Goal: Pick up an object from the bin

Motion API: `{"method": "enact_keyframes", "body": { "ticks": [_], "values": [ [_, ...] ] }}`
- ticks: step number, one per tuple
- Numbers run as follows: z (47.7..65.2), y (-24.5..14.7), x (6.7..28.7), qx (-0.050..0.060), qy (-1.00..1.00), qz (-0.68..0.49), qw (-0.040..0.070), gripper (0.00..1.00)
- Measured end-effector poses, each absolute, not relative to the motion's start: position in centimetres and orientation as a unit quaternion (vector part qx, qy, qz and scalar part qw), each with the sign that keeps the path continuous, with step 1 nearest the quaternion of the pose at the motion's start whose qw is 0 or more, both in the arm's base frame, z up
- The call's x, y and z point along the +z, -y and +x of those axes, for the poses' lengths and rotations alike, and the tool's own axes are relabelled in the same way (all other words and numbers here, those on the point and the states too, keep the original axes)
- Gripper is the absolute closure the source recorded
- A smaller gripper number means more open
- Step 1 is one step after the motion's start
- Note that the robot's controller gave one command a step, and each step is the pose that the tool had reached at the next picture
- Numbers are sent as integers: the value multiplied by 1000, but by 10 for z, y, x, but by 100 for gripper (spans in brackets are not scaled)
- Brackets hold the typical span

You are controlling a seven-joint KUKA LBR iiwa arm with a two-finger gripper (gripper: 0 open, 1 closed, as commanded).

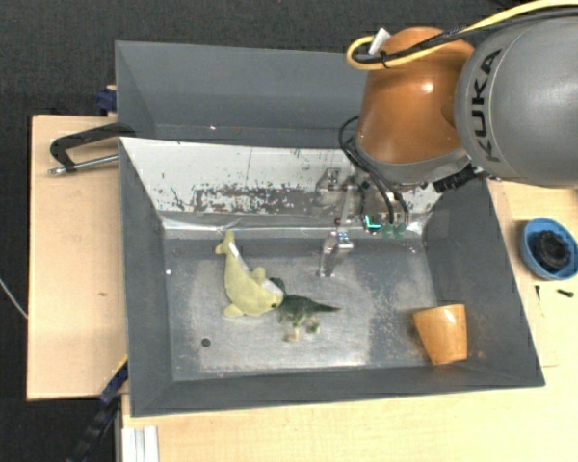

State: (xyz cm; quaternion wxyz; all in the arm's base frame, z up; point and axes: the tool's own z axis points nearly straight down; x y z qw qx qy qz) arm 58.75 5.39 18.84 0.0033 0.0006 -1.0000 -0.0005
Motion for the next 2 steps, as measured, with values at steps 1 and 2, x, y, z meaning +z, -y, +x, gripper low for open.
{"method": "enact_keyframes", "body": {
  "ticks": [1,2],
  "values": [
    [545,-76,97,0,977,214,-5,0],
    [544,-158,73,-2,965,263,-7,0]
  ]
}}
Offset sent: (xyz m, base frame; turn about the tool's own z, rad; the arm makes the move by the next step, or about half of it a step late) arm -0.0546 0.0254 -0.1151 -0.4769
